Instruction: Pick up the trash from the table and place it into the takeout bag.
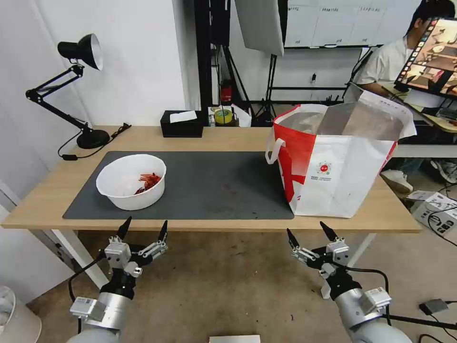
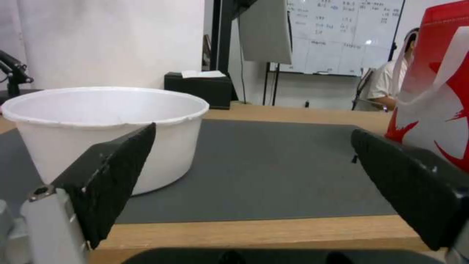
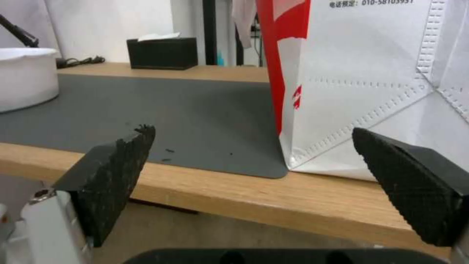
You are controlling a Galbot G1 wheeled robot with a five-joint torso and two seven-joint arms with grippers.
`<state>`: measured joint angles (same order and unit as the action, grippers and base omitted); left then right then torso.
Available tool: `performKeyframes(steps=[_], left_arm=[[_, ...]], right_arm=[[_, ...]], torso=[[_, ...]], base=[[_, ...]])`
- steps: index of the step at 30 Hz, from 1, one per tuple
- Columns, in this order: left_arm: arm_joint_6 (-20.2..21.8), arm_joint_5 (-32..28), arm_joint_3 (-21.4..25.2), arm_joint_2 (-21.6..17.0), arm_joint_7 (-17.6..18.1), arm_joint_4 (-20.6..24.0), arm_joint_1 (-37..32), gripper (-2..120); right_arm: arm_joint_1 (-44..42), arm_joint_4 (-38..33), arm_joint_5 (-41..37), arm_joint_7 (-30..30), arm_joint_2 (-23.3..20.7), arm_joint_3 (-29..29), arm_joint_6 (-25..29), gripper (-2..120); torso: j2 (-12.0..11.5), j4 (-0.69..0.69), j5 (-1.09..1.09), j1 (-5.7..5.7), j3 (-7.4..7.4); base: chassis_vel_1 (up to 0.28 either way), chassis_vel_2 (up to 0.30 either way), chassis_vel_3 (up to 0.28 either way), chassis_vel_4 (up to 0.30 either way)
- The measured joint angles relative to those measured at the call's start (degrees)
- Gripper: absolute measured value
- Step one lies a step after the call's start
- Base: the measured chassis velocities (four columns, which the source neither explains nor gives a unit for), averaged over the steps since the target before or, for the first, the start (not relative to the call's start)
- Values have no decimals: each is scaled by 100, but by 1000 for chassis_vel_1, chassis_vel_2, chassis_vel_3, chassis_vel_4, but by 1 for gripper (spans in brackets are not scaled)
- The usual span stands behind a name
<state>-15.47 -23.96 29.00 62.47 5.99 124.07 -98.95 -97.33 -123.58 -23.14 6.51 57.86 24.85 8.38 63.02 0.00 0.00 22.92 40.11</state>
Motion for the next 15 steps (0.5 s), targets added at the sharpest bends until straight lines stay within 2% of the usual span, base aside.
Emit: performKeyframes(steps=[4, 8, 10, 11, 14, 15], left_arm=[[34, -86, 52, -52, 0, -15, 63, 100], [165, -281, 167, -270, 31, -32, 272, 100], [273, -472, 261, -539, 84, -65, 483, 100], [273, -472, 261, -539, 84, -65, 483, 100], [609, -908, 423, -1101, 273, -146, 922, 100], [609, -908, 423, -1101, 273, -146, 922, 100]], right_arm=[[2, -2, -2, 0, -2, -1, -4, 100], [3, -4, -4, 0, -5, -1, -7, 100], [4, -6, -6, 0, -5, -1, -8, 100], [4, -6, -6, 0, -5, -1, -8, 100], [6, -9, -7, 0, -6, -1, -10, 100], [6, -9, -7, 0, -6, -1, -10, 100]], torso=[[0, 0, 0, 0, 0], [0, 0, -1, 0, 0], [0, 1, -1, 0, 0], [0, 1, -1, 0, 0], [0, -1, -1, 0, 0], [0, -1, -1, 0, 0]], base=[[0, 0, 0, 0], [0, 0, 0, 0], [0, 0, 0, 0], [0, 0, 0, 0], [0, 0, 0, 0], [0, 0, 0, 0]])
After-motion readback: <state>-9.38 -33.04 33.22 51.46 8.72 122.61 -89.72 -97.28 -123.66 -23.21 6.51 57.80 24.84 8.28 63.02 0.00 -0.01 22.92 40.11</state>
